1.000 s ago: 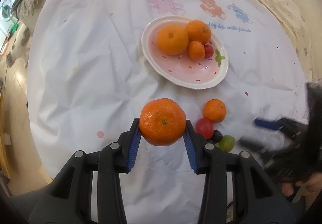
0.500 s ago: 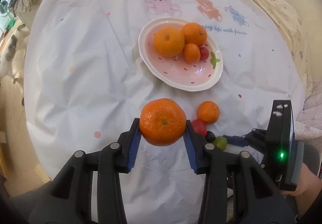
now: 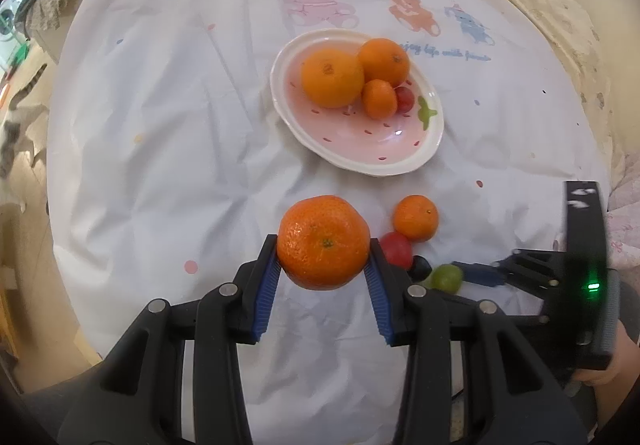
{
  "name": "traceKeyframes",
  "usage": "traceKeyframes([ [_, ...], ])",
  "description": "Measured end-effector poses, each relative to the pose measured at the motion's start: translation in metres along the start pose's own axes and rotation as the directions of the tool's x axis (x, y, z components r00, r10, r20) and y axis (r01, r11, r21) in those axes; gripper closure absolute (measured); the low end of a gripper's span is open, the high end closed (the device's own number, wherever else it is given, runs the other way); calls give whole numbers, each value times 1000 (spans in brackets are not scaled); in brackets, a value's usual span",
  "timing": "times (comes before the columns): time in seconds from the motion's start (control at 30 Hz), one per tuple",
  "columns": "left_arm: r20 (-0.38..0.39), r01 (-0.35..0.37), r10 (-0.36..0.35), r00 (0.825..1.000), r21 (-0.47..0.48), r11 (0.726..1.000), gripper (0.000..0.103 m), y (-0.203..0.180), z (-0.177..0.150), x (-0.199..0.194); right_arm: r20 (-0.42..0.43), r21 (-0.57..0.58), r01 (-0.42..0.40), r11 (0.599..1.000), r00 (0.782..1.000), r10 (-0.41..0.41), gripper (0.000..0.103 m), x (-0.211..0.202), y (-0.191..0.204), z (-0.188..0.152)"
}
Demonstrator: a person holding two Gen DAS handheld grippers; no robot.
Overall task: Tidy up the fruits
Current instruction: 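Grasp a mandarin with the left tool while the right tool grasps the green lime, then carry the mandarin and lime onto the plate and open both tools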
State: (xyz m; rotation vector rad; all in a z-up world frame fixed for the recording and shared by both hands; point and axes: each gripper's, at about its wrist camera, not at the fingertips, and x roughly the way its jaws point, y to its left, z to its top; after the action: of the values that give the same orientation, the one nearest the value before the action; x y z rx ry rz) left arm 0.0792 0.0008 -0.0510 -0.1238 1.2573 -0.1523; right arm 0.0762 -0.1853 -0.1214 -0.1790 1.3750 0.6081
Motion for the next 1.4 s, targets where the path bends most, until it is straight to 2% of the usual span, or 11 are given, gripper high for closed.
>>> traceKeyframes([
  [0.2,6,-30,31,1000,-16,999,66,6,0,2,100,74,-55,996,994,48,69,-35,-15,1],
  [0.33,20,-40,40,999,-18,999,66,7,-1,-2,199,132,-87,987,978,59,69,-65,-26,1],
  [0.5,34,-59,60,998,-15,998,66,6,6,-13,284,145,-97,985,957,52,69,-94,-28,6],
  [0.77,96,-63,60,994,31,998,66,-12,36,-35,373,119,-98,988,927,47,69,-132,-45,47],
  [0.93,101,-57,52,994,57,997,66,-26,65,-24,370,132,-101,986,928,45,69,-128,-61,73],
  [1.1,63,-55,51,997,68,996,66,-36,89,5,328,151,-86,985,944,32,69,-106,-79,98],
  [1.2,54,-64,60,997,72,995,66,-37,96,20,277,148,-28,989,961,-14,69,-82,-90,115],
  [1.4,-15,-46,47,999,62,997,66,-36,100,54,221,164,-28,986,975,-9,69,-48,-112,137],
])
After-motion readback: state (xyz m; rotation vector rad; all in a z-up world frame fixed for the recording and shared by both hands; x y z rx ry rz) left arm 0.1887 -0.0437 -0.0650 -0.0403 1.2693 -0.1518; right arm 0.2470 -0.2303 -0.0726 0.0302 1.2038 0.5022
